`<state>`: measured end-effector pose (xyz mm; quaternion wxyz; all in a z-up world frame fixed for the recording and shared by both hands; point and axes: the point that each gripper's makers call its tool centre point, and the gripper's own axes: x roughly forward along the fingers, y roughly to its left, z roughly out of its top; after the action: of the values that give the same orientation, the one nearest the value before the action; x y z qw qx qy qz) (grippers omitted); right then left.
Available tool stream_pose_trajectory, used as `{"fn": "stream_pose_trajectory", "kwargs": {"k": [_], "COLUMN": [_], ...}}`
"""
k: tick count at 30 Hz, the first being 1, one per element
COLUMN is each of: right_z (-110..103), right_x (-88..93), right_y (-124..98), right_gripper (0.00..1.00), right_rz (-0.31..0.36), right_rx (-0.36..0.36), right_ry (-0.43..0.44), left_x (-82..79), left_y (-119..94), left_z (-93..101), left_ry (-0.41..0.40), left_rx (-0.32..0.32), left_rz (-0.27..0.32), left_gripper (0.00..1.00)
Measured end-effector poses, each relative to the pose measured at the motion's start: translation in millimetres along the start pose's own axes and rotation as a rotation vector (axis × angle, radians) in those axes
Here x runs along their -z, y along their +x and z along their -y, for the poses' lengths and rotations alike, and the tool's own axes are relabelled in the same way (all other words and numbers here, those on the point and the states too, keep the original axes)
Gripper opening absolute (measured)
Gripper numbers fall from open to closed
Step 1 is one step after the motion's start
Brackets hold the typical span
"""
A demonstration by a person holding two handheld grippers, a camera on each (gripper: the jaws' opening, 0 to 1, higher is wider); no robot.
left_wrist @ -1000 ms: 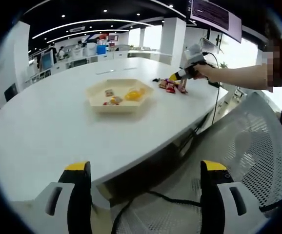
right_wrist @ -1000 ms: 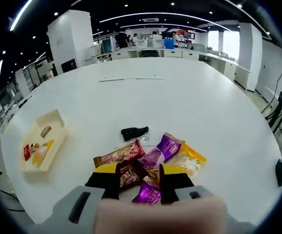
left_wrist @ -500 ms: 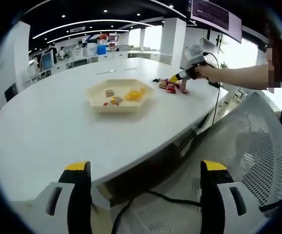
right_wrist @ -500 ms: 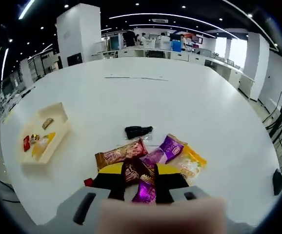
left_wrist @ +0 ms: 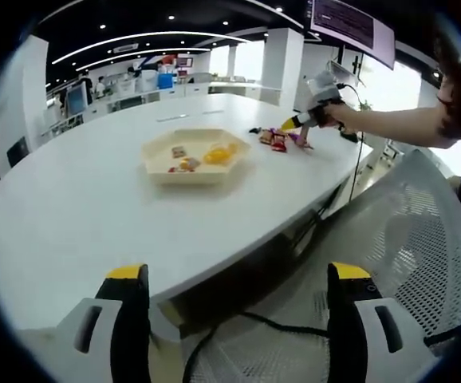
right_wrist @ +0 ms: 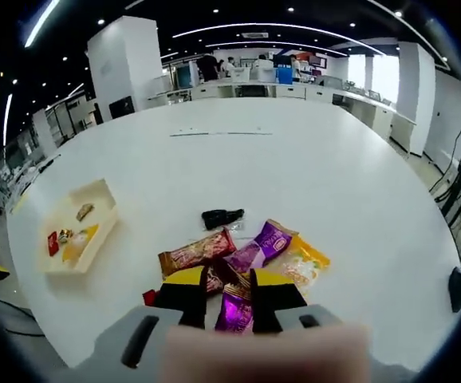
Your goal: Place the target food into the container with the food tongs after gripping and lifting it, then release it inside without dropping or visibly crushing the food.
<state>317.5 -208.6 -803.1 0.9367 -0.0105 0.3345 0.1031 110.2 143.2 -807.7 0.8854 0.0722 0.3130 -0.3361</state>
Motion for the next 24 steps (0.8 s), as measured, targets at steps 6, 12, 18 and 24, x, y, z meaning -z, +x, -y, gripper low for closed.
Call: {"fn": "stream_pose_trajectory", "kwargs": {"k": [6,12,18,24], "right_z": [0,-2,-6,-10], "right_x": [-17.7,-35.3,-50.2,-65.0], "right_y": [-10,-19,-27,-35], "right_gripper": [0.20,0.20,0.20,0.20], "right_rz": [0.028,0.056,0.074,0.094], "right_rx": [-0.005,-0.006,-0.020,-0.032], "right_ry": [-0.001,-0.017,-0.024,-0.032], "left_x": [-0.8,-2.5,-7.6,-14.0], "left_y": [0,-1,-1,-2], "left_z": [0.0,-0.1,0.3,0.7], "left_ry": [0.002,0.006,0.014,0.024], "left_rx": [-0.002,-0.003,-0.002,-0.001], "left_rz": [0.005,0.014,0.045,0.083], "left_gripper": [0.90,0.91,0.94,0.99]}}
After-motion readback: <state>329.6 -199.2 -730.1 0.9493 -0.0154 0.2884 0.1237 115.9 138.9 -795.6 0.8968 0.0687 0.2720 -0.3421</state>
